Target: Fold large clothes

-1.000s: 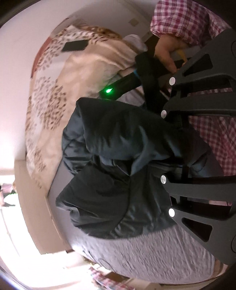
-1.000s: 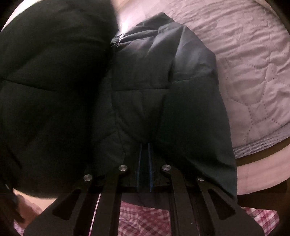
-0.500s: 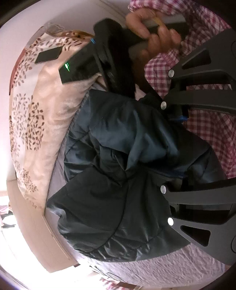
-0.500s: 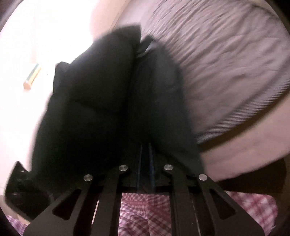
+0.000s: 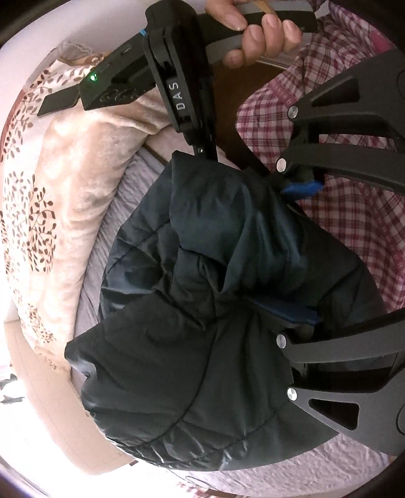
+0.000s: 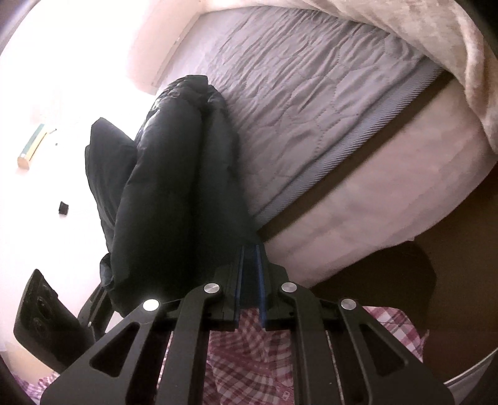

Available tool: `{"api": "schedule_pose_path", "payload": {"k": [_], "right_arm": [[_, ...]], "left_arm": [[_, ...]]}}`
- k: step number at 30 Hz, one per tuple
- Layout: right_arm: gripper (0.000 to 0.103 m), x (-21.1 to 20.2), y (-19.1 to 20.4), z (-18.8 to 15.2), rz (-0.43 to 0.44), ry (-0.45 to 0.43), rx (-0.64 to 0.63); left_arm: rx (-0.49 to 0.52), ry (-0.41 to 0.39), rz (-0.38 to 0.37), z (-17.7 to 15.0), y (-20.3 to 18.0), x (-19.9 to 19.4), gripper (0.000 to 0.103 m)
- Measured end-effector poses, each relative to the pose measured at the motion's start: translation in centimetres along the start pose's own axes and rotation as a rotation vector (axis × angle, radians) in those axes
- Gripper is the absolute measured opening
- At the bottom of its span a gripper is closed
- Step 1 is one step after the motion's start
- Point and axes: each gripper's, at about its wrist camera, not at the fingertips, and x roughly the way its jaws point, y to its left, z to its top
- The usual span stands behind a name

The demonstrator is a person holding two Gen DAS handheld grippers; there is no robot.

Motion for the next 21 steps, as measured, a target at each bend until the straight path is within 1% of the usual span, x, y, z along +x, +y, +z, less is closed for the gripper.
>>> {"api": "schedule_pose_path", "payload": {"k": [2,4,5,8,10,13,17,21], "right_arm": [[0.011,-0.3,-0.1,-0.1,-0.008,-0.002,-0.005],[0.011,-0.8,0.9,-0.4,-0.013,-0.003,-0.006],[0.011,-1.1,0.7,-0.6,-0.017,-0.002,-0.004],[0.011,-1.1,0.2,-1.1,-0.032,0.013,0.014],[0.011,-0.5,0.2,-1.0,-0.042,0.019,0.018],[0.011,-0.7,0.1,-1.4,-0.05,0.022,0.012],[0.011,-1.4,0.1,-1.8,-0.05,0.015,-0.001],[0.011,-2.1,0.2,-2.1,-0.055,-0.009,0.005]], "left_arm": [[0.0,0.007,0.002,0.0,-0.1,0.3,0.055],[-0.003,0.015,0.001,-0.1,-0.3,0.5,0.058],[-0.005,0.016,0.001,-0.1,-0.4,0.6,0.058],[-0.018,0.023,-0.009,-0.3,-0.6,1.0,0.064],[-0.013,0.028,-0.011,-0.4,-1.0,1.2,0.071],[-0.003,0.032,-0.004,-0.5,-1.7,1.4,0.078],[-0.021,0.036,-0.002,0.1,-1.7,1.1,0.08],[-0.078,0.022,-0.048,0.6,-0.6,-0.3,0.08]]}}
